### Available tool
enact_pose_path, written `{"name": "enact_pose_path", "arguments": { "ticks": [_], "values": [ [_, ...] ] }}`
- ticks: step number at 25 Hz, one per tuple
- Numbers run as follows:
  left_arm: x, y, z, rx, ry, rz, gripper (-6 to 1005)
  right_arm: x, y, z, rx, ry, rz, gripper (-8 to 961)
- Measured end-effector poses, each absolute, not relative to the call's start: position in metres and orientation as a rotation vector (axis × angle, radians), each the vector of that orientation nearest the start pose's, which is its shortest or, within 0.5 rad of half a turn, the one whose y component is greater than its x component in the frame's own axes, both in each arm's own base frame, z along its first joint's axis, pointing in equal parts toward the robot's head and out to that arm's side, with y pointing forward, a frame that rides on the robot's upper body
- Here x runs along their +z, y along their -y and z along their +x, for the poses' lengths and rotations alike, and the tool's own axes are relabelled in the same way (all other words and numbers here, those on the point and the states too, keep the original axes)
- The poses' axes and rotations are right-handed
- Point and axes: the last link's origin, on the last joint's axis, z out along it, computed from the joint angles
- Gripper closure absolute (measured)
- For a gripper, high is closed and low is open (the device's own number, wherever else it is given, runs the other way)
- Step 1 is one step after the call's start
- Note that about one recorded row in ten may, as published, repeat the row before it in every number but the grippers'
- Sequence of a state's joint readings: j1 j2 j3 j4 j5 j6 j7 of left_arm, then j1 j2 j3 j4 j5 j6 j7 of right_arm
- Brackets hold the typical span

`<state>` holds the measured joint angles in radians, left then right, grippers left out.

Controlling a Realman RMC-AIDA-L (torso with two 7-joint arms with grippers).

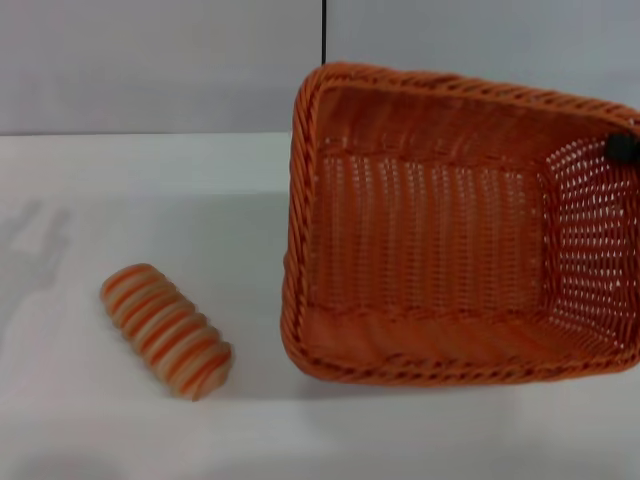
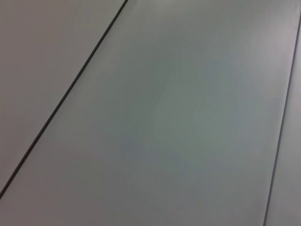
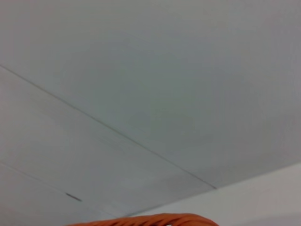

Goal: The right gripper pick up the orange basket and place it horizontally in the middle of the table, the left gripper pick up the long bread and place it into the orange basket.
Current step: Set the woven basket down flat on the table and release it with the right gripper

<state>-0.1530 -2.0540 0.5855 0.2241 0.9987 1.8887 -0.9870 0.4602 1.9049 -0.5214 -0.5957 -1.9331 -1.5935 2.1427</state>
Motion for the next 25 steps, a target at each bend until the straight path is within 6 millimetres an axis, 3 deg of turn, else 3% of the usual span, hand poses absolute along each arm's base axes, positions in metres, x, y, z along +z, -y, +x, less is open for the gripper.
{"name": "enact_pose_path", "arguments": {
  "ticks": [11, 25],
  "values": [
    [0.077, -0.215, -0.341, -1.45, 0.561, -1.54, 566, 0.073, -0.326, 0.328, 0.851, -1.759, -2.143, 741],
    [0.075, -0.223, -0.342, -1.42, 0.591, -1.546, 566, 0.056, -0.344, 0.309, 0.802, -1.762, -2.219, 653]
  ]
}}
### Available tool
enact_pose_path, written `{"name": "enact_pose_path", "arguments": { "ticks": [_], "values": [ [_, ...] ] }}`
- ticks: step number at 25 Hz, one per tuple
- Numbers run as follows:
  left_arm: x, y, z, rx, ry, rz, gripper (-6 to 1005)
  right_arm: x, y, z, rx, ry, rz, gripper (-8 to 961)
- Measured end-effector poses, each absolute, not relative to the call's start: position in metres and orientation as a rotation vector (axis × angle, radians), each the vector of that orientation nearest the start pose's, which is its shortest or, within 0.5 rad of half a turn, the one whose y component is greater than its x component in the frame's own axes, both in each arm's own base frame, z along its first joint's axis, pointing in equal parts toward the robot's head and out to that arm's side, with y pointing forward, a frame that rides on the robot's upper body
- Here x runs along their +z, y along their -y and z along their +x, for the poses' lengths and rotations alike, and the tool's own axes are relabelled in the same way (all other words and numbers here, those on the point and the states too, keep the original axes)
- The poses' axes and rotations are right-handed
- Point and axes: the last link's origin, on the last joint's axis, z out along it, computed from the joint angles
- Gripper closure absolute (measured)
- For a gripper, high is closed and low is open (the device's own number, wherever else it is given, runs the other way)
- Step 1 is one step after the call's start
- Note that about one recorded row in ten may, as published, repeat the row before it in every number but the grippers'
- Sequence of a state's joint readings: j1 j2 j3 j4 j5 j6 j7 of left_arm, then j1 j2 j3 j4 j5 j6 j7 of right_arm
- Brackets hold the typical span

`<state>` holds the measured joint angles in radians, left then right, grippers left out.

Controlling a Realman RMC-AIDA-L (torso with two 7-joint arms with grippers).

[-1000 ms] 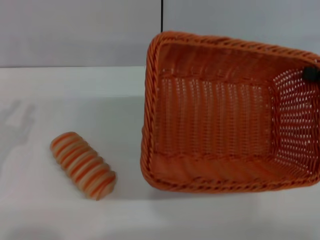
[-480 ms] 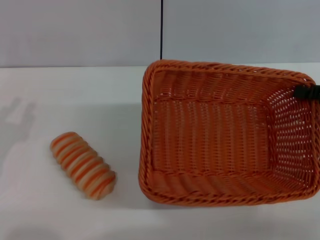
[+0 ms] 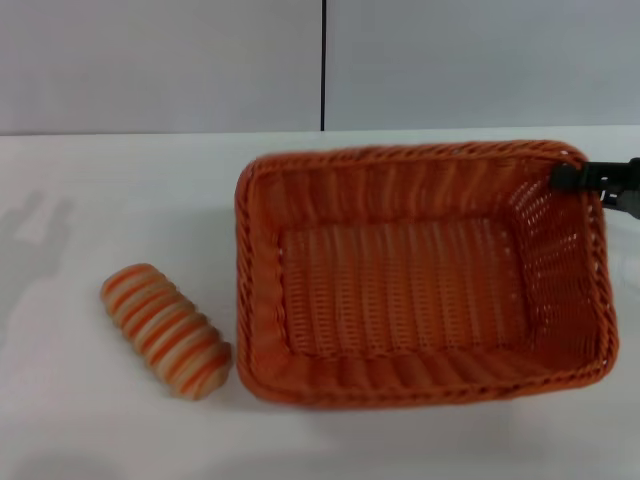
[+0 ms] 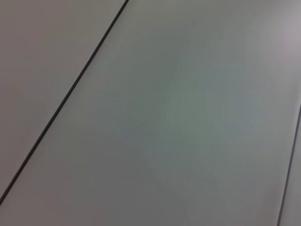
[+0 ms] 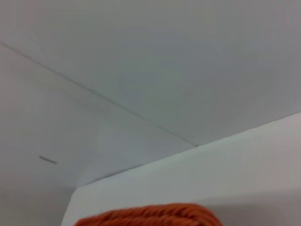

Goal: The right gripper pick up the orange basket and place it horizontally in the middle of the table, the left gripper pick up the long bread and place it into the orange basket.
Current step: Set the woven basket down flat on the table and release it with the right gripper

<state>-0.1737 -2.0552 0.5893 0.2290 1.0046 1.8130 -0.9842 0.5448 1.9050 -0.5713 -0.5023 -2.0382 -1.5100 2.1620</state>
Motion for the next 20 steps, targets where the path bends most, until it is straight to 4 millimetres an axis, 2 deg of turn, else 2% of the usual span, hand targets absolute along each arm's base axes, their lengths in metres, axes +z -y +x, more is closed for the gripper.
{"name": "enact_pose_path", "arguments": {
  "ticks": [10, 17, 20],
  "values": [
    [0.075, -0.228, -0.343, -1.405, 0.588, -1.548, 566, 0.053, -0.347, 0.305, 0.763, -1.764, -2.251, 499],
    [0.076, -0.232, -0.341, -1.41, 0.581, -1.548, 566, 0.066, -0.344, 0.315, 0.803, -1.746, -2.178, 397],
    [0.076, -0.234, -0.339, -1.414, 0.577, -1.553, 566, 0.07, -0.344, 0.317, 0.811, -1.721, -2.163, 397]
  ]
}}
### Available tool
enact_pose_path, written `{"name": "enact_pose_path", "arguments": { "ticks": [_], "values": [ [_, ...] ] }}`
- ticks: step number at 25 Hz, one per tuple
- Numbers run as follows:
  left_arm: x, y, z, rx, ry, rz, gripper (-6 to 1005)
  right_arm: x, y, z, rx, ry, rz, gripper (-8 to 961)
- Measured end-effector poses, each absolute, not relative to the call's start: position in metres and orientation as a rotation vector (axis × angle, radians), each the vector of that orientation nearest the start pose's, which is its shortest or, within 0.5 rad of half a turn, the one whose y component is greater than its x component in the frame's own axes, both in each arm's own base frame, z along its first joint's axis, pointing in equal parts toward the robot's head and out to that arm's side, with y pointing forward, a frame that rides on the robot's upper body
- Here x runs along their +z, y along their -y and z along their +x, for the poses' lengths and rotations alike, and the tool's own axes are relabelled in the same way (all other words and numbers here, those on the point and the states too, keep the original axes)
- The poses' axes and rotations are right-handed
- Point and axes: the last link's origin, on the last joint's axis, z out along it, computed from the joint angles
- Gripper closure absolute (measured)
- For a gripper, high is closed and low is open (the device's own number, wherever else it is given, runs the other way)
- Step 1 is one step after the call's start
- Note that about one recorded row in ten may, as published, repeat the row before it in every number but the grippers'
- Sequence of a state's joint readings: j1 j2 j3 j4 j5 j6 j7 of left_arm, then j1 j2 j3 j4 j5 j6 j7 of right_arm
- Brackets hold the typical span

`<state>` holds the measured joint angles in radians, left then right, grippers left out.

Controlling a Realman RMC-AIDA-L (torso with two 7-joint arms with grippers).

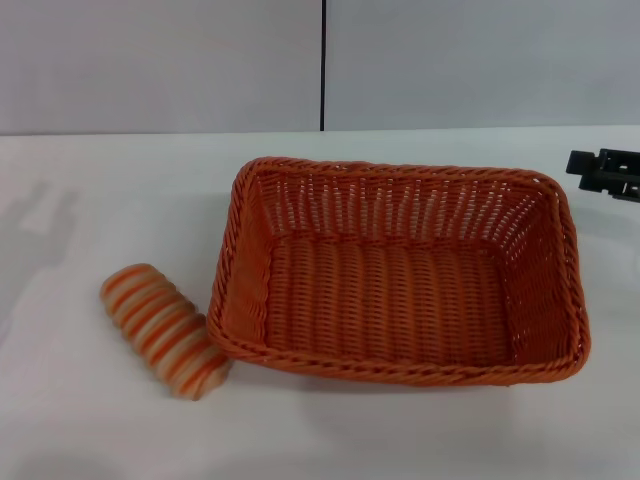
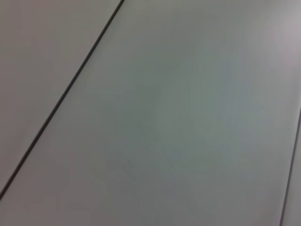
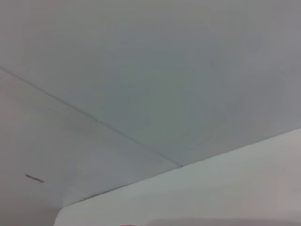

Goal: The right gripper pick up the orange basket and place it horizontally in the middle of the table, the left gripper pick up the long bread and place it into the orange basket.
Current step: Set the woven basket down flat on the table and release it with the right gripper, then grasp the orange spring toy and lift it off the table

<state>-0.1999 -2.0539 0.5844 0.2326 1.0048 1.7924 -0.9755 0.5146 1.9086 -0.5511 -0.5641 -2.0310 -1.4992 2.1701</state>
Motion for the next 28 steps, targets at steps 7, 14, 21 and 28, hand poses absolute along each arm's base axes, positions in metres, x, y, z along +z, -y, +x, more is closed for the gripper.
{"name": "enact_pose_path", "arguments": {
  "ticks": [7, 14, 21, 28],
  "values": [
    [0.076, -0.24, -0.335, -1.419, 0.563, -1.575, 566, 0.083, -0.341, 0.321, 0.895, -1.619, -2.118, 396],
    [0.091, -0.258, -0.327, -1.419, 0.594, -1.744, 566, 0.11, -0.3, 0.324, 1.28, -1.112, -2.033, 396],
    [0.112, -0.287, -0.306, -1.33, 0.67, -2.108, 566, 0.115, -0.254, 0.341, 1.379, -0.8, -1.822, 397],
    [0.119, -0.303, -0.294, -1.048, 0.755, -2.41, 566, 0.107, -0.234, 0.353, 1.369, -0.772, -1.75, 397]
  ]
}}
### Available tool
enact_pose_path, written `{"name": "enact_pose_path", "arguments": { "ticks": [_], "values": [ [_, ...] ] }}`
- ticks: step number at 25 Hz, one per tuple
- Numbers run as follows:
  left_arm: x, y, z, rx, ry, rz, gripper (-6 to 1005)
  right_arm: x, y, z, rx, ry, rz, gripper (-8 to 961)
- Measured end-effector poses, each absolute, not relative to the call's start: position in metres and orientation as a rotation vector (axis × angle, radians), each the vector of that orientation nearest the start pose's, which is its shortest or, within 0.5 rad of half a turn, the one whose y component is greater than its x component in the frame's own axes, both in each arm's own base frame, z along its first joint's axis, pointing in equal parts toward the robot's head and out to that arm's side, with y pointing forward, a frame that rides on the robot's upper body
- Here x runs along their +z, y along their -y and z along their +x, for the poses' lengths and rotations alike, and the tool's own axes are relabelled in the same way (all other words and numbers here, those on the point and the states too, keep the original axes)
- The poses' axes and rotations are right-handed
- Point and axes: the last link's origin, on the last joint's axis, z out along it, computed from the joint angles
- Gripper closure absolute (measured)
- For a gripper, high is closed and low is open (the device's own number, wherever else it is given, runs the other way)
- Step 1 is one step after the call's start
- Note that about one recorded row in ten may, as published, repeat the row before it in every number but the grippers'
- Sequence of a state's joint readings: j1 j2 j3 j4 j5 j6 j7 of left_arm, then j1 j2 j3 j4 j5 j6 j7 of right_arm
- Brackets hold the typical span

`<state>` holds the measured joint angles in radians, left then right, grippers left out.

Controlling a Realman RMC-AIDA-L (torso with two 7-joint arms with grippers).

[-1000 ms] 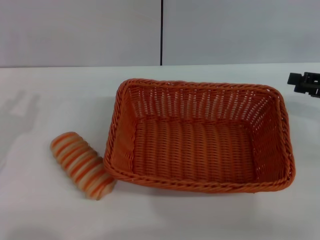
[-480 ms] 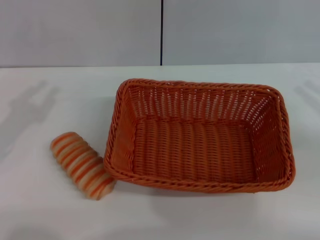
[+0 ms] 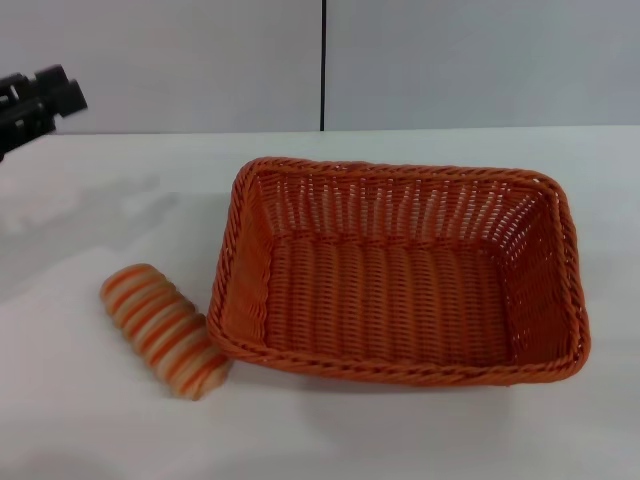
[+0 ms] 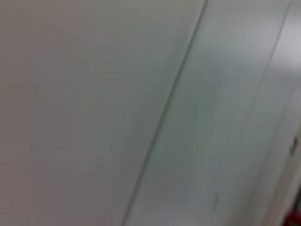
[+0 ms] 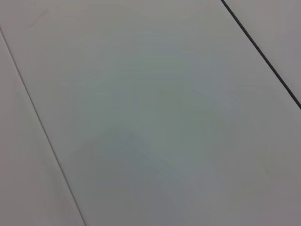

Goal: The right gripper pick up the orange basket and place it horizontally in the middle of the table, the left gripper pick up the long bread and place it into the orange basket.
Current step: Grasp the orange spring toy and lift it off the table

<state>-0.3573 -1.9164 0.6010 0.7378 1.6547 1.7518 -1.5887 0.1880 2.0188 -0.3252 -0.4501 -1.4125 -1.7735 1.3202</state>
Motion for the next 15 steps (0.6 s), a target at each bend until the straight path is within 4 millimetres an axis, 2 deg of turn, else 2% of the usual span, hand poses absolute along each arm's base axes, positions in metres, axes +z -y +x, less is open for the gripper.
{"name": "enact_pose_path", "arguments": {
  "ticks": [1, 4, 15],
  "values": [
    [0.1212, -0.3064, -0.2921, -0.967, 0.786, -2.461, 566, 0.1072, -0.233, 0.3528, 1.369, -0.773, -1.751, 397],
    [0.1226, -0.3077, -0.2884, -0.904, 0.797, -2.509, 567, 0.1061, -0.232, 0.3528, 1.363, -0.765, -1.755, 396],
    [0.1305, -0.3038, -0.2867, -0.84, 0.811, -2.555, 534, 0.1057, -0.2358, 0.3511, 1.359, -0.75, -1.756, 397]
  ]
}}
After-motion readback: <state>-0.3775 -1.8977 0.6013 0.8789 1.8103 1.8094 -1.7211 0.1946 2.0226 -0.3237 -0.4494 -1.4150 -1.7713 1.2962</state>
